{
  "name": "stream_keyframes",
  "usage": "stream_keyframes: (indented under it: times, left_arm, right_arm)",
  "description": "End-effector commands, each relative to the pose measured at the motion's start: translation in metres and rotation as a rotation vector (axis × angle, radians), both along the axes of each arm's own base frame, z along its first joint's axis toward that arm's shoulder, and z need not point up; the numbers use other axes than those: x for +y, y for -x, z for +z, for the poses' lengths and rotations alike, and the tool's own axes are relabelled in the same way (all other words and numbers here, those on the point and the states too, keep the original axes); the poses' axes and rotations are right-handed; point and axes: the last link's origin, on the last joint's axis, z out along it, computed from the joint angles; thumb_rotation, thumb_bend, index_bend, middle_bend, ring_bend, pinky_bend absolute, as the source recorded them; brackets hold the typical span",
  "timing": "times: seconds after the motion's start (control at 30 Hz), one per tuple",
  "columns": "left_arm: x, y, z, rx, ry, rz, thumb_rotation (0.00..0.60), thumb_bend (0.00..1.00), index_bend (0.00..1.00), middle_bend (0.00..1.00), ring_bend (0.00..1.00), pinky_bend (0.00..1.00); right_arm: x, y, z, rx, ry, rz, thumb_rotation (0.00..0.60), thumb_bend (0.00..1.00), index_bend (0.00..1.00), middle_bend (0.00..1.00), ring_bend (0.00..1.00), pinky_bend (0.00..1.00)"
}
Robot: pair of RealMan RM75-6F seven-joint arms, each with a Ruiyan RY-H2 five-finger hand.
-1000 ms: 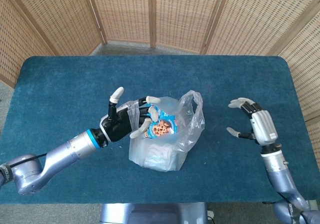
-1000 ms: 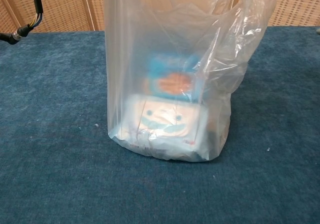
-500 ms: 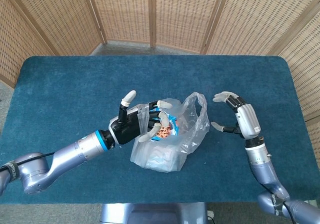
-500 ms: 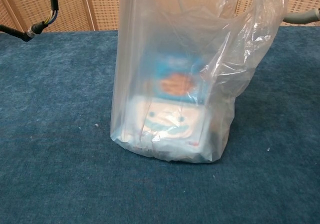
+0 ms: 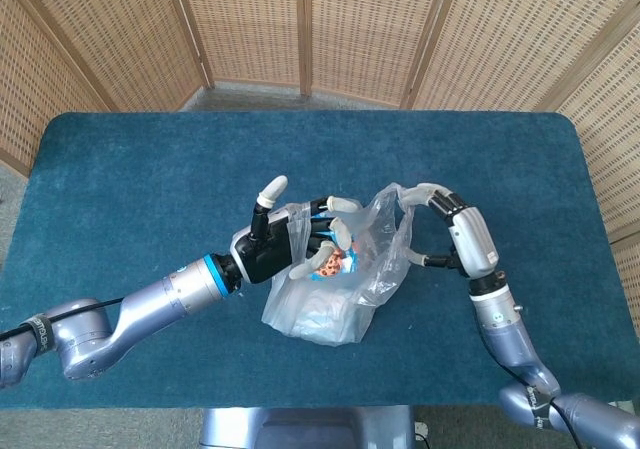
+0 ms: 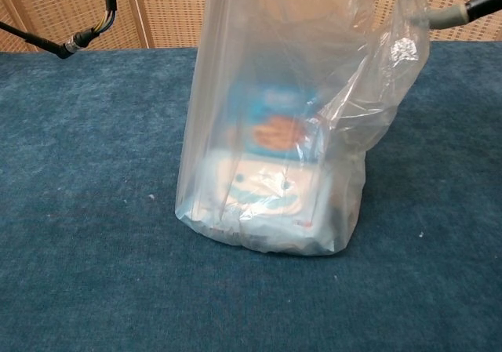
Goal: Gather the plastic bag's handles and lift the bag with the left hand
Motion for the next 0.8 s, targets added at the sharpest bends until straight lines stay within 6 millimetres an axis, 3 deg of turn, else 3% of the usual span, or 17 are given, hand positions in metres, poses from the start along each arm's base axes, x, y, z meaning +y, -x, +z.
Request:
stream_keyframes:
  times: [0.03,0.37,0.8]
  left_arm:
    - [-0.001,0.001,0.0,0.0,0.002,0.003,0.0,0.17,0.28,0.5,0.67,0.86]
    - [-0.003,0.001,0.003,-0.006,0.004,-0.006,0.0,0.18,0.28,0.5,0.67,0.86]
    - [-0.006,0.01,0.007,-0.002,0.002,-0.01,0.0,0.18,0.28,0.5,0.67,0.86]
  right_arm:
    - [-0.001,-0.002,-0.006,0.023,0.001,0.004,0.6,0.12,0.3,0.29,0.23,0.25]
    - [-0.008,-0.007,-0.02,0.048,-0.004,0.006,0.6,0.12,0.3,0.29,0.23,0.25]
    - [-0.019,0.01,-0.015,0.081,0.017,-0.04,0.6,0.12,0.3,0.29,0.23,0.24]
